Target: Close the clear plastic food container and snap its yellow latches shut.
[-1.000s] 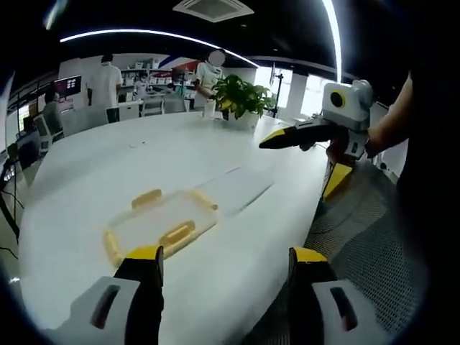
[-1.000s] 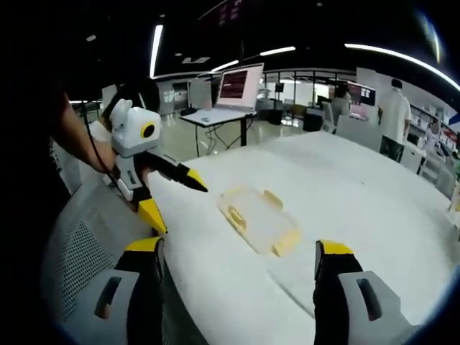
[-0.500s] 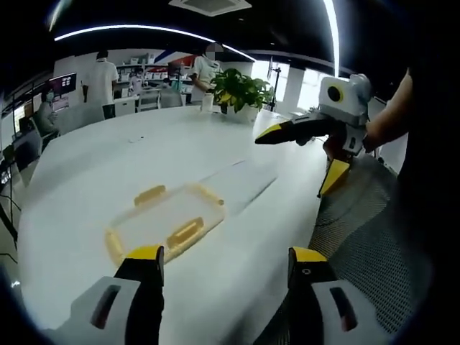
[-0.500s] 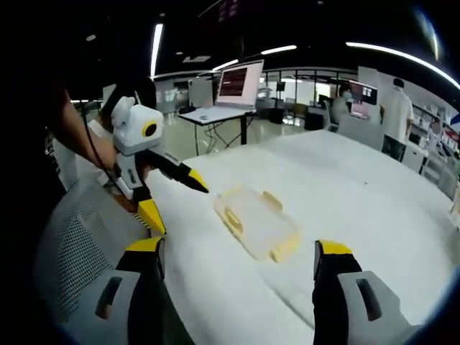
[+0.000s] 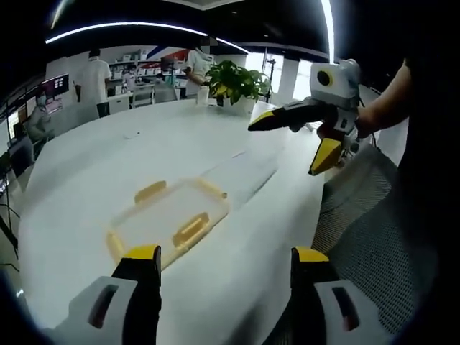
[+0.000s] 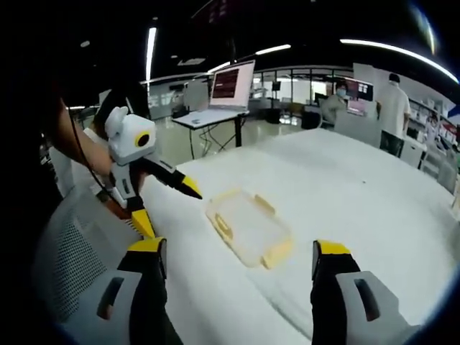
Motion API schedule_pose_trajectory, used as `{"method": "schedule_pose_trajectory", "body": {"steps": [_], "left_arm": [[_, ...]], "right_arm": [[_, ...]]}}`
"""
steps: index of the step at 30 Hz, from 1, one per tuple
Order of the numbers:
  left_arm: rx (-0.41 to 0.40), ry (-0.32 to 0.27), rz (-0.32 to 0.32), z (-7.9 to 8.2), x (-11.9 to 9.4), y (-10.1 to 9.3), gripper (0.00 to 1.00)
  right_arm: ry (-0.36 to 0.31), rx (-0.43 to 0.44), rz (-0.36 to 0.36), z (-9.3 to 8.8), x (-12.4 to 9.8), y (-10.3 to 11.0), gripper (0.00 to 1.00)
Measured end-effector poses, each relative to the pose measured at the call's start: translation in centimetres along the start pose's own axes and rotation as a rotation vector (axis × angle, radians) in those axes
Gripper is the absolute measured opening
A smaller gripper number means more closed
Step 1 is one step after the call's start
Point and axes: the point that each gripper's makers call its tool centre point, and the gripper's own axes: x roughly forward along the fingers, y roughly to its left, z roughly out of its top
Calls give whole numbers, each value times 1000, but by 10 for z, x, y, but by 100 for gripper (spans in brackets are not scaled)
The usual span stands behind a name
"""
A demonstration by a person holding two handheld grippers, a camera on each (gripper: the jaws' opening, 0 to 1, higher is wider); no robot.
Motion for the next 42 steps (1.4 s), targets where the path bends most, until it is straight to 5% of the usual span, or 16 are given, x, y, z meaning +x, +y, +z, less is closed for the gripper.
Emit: {"method": "schedule_pose_trajectory", "body": {"steps": [22,42], "left_arm": [[36,81,-11,-8,-5,39,98],[119,187,-50,-17,-3,52,98]], "right_arm": [[61,-13,72,-9,18,0,96],[126,-75,125,-18,27,0,100]]}}
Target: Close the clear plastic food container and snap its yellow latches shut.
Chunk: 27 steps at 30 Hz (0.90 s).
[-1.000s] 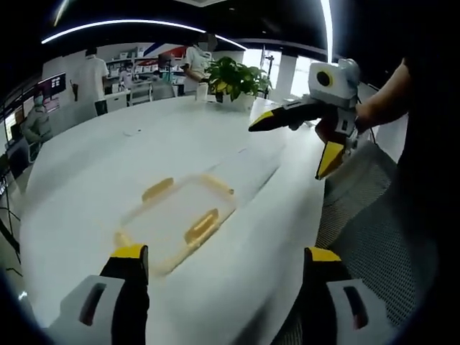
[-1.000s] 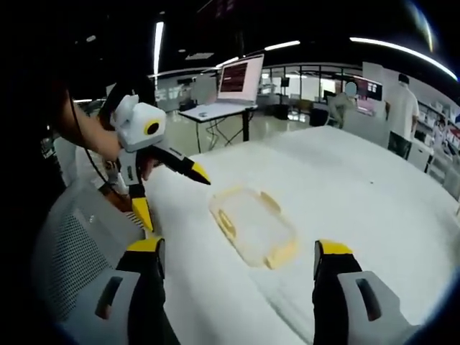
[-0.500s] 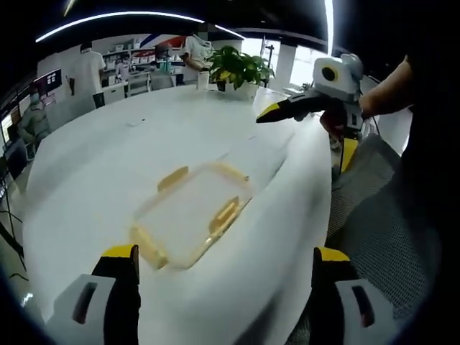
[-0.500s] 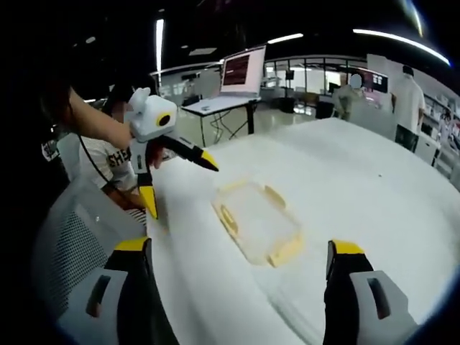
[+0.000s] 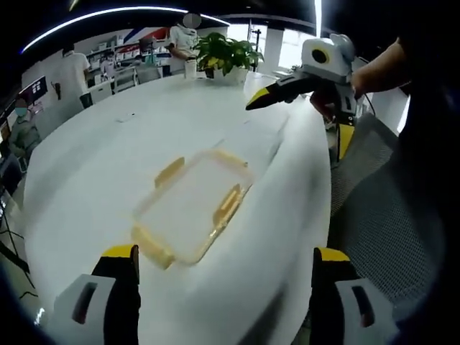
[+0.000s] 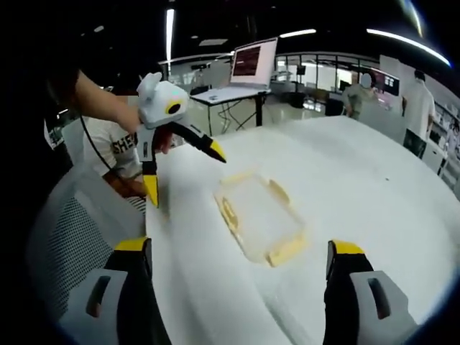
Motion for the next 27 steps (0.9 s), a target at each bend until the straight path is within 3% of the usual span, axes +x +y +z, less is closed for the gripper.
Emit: {"method": "schedule_pose_trajectory", "body": {"steps": [5,13,19,23,27], "left_arm": [[23,27,2,0,-1,13,98],[44,60,-8,-4,2,26,95],[33,87,-30,-5,2,31,85],[45,83,-30,-3,4,36,86],[59,92,-32,-3,6,43,86]], "right_arm": [[8,27,15,-2,2,-1,98],[28,-1,16,-3,6,-5,97],[50,-4,24,-6,11,-11,96],[57,-14,20,-4,13,-16,96],[107,-55,33,-7,16,-19,93]]}}
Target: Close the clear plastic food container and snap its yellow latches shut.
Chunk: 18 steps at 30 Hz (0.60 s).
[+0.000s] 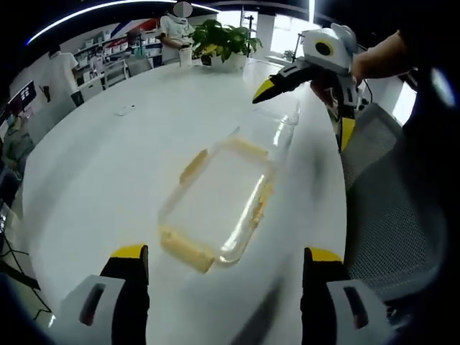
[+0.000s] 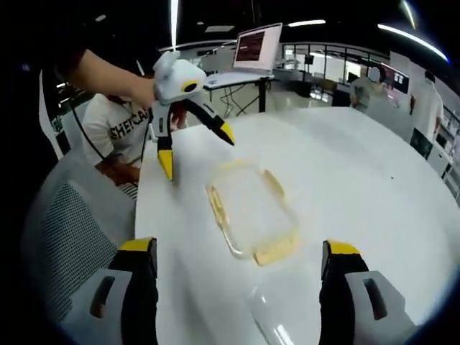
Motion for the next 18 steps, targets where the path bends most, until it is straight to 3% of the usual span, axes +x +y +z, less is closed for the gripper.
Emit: {"method": "schedule_pose_trajectory", "body": {"steps": [5,18], "left_arm": [[12,15,-9,-1,3,5,86],[66,61,-31,-8,9,10,86]], "right_arm": [[-12,-17,8,10,5,-4,93],[66,-71,70,4,16,-11,92]]}}
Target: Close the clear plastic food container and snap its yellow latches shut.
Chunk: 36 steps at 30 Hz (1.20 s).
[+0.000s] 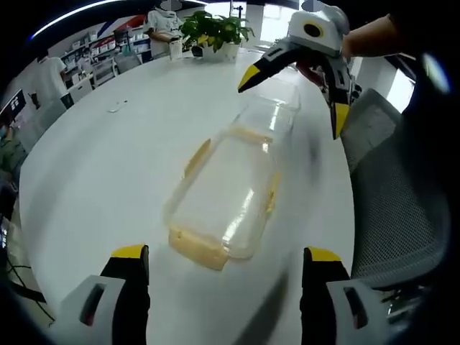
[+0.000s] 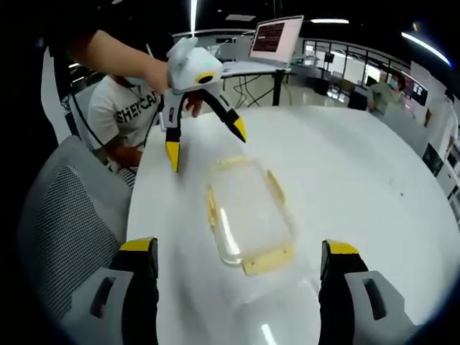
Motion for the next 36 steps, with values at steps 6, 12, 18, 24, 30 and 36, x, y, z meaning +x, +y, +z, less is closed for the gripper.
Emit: {"method": "schedule_pose_trajectory", "body": {"steps": [6,12,18,24,30,36], "left_arm": [[36,33,-25,-3,4,1,84],[68,66,-44,-7,9,2,83],[122,115,-63,-15,13,5,78],[143,131,-68,-14,16,10,78],[207,160,-83,-14,20,14,73],[233,169,-95,-10,22,18,68]], "right_arm": [[118,-65,55,-17,7,0,87],[146,-81,61,-14,12,-8,86],[217,-128,83,-24,19,-10,80],[245,-137,91,-25,21,-14,76],[264,-130,90,-26,25,-22,73],[316,-162,95,-31,28,-25,67]]}}
